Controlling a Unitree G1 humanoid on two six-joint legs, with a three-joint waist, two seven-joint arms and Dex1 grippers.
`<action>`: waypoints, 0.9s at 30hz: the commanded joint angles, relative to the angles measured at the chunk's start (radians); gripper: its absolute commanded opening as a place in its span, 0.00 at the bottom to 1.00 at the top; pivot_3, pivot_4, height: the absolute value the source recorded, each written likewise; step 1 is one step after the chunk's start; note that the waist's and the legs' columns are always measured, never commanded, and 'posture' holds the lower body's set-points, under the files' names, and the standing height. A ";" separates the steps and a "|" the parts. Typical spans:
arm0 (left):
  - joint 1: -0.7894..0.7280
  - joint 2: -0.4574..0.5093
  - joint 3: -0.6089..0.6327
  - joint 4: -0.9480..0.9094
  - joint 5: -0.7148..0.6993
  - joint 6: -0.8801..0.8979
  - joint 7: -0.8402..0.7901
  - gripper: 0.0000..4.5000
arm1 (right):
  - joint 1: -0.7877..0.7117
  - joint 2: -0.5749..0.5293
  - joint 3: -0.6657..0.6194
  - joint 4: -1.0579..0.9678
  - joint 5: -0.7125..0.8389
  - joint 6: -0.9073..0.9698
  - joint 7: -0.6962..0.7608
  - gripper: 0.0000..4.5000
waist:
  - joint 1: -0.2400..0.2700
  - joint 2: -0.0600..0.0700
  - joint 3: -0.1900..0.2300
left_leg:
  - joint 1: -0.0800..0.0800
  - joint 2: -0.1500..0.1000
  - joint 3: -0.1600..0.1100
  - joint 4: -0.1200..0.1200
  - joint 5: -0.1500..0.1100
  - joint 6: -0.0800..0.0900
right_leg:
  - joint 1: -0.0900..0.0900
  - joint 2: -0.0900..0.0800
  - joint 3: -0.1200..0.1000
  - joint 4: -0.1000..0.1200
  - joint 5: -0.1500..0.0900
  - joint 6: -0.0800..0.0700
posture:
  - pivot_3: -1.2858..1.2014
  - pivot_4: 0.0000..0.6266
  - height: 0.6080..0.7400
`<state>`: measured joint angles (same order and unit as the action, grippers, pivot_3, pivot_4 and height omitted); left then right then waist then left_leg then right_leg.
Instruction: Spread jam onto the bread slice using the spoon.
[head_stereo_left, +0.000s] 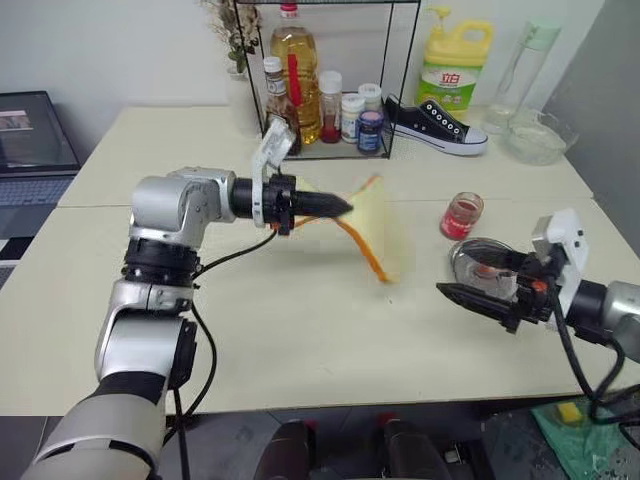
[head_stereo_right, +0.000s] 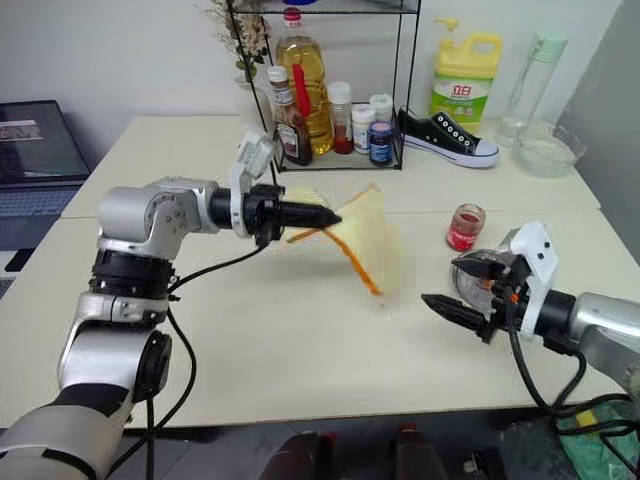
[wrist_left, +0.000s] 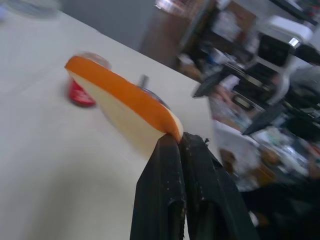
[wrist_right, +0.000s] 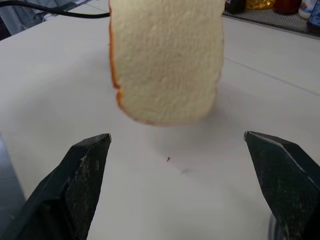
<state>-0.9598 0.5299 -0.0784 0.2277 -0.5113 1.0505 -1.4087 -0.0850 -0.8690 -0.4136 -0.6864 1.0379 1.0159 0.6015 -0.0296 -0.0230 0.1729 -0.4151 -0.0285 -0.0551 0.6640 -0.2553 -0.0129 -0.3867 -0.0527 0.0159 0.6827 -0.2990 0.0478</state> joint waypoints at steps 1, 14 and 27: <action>0.058 0.025 -0.033 -0.139 -0.101 0.097 -0.030 0.01 | 0.024 -0.010 -0.055 -0.056 0.097 0.015 -0.040 1.00 | -0.002 0.000 0.000 | 0.000 0.001 0.000 0.000 0.000 0.000 | 0.000 0.000 0.000 0.000 0.000 0.000 | 0.52 0.24 1.00; 0.097 -0.087 -0.325 0.413 0.406 -0.867 0.068 0.01 | 0.078 0.008 0.024 -0.104 0.137 -0.022 -0.134 1.00 | 0.030 0.000 0.000 | -0.001 -0.002 0.000 0.001 0.000 0.000 | 0.001 -0.001 -0.001 -0.002 0.000 0.000 | 0.52 0.24 1.00; -0.101 -0.169 -0.281 0.775 0.565 -1.246 0.218 0.01 | 0.092 -0.023 0.111 -0.107 0.084 -0.057 -0.087 1.00 | 0.027 -0.002 0.001 | -0.001 -0.008 -0.001 0.001 0.001 0.003 | 0.002 -0.001 -0.004 -0.001 0.001 0.002 | 0.52 0.24 1.00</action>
<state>-1.0365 0.3648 -0.3842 0.9937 0.0440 -0.1552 -1.1902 0.0193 -0.8857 -0.2945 -0.7808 1.1208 0.9863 0.5014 -0.0024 -0.0247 0.1737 -0.4161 -0.0360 -0.0560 0.6654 -0.2540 -0.0098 -0.3852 -0.0538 0.0119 0.6813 -0.2978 0.0503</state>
